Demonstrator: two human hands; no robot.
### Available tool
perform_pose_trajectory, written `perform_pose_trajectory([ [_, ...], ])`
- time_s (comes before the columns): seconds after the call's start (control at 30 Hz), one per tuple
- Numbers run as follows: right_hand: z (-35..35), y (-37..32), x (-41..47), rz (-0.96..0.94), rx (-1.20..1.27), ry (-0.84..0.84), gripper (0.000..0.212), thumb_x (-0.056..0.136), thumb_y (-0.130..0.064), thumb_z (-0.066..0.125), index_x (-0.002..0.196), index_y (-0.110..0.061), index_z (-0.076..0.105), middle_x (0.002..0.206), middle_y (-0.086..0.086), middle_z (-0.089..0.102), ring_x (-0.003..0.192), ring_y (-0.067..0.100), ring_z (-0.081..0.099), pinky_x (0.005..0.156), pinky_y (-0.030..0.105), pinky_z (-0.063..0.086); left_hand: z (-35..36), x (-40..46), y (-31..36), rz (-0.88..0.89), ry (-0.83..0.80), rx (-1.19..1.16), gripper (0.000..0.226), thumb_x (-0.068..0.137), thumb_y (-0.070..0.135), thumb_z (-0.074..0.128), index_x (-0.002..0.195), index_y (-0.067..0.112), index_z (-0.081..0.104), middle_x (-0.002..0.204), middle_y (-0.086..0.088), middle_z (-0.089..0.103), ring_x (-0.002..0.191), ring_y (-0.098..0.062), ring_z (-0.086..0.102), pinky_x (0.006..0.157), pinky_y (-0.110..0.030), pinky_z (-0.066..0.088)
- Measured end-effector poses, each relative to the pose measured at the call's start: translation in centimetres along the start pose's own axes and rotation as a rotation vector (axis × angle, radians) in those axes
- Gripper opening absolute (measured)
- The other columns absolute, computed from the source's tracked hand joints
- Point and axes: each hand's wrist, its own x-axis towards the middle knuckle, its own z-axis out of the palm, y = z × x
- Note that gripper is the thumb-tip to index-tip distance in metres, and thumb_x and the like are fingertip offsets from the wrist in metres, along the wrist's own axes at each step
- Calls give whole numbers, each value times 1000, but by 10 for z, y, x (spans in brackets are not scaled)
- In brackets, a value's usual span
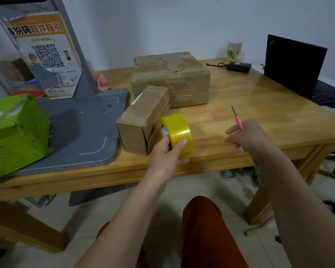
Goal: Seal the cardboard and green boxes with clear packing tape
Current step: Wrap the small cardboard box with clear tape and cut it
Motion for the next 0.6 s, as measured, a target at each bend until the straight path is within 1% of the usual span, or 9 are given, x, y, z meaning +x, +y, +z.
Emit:
perform_pose_trajectory([
  [0.1, -2, 0, 7, 27, -51, -17, 17, 80, 1, 72, 94, -5, 66, 61, 8, 56, 51, 14, 46, 49, 24, 31, 0, 1, -1, 6, 1, -7, 22, 97, 21, 59, 119, 21, 62, 114, -1, 67, 99, -14, 67, 77, -35, 60],
  [0.23, -13, 5, 12, 17, -101, -23, 12, 80, 2, 72, 86, -6, 66, 62, 9, 59, 52, 14, 50, 49, 24, 33, 0, 4, 0, 1, -16, -44, 18, 97, 21, 59, 114, 24, 63, 115, -3, 67, 98, -16, 67, 77, -37, 61],
  [0.3, -19, 6, 13, -2, -154, -73, 10, 80, 3, 71, 84, -5, 66, 61, 9, 59, 52, 14, 50, 48, 24, 33, 0, 6, 2, -6, -39, -66, 15, 97, 21, 58, 109, 28, 63, 117, -3, 66, 101, -18, 67, 77, -38, 61],
  [0.4, -18, 2, 16, -5, -235, -137, 10, 79, 4, 69, 85, -3, 67, 62, 9, 59, 52, 14, 50, 48, 24, 35, 2, 9, 5, -10, -43, -82, 16, 97, 22, 57, 112, 26, 62, 121, -8, 65, 106, -22, 65, 75, -39, 61],
  [0.5, -12, -5, 26, 7, -262, -93, 10, 80, 5, 67, 88, -2, 67, 67, 10, 61, 58, 17, 54, 49, 25, 37, 4, 11, 6, -10, -24, -79, 22, 97, 24, 57, 119, 21, 61, 122, -12, 64, 108, -25, 64, 72, -38, 61],
  [0.6, -5, -9, 35, -9, -284, -50, 13, 80, 5, 68, 90, -2, 67, 70, 11, 62, 64, 20, 57, 52, 27, 40, 3, 11, 5, -19, -31, -79, 17, 97, 24, 57, 114, 26, 61, 123, -12, 64, 109, -25, 64, 71, -36, 61],
])
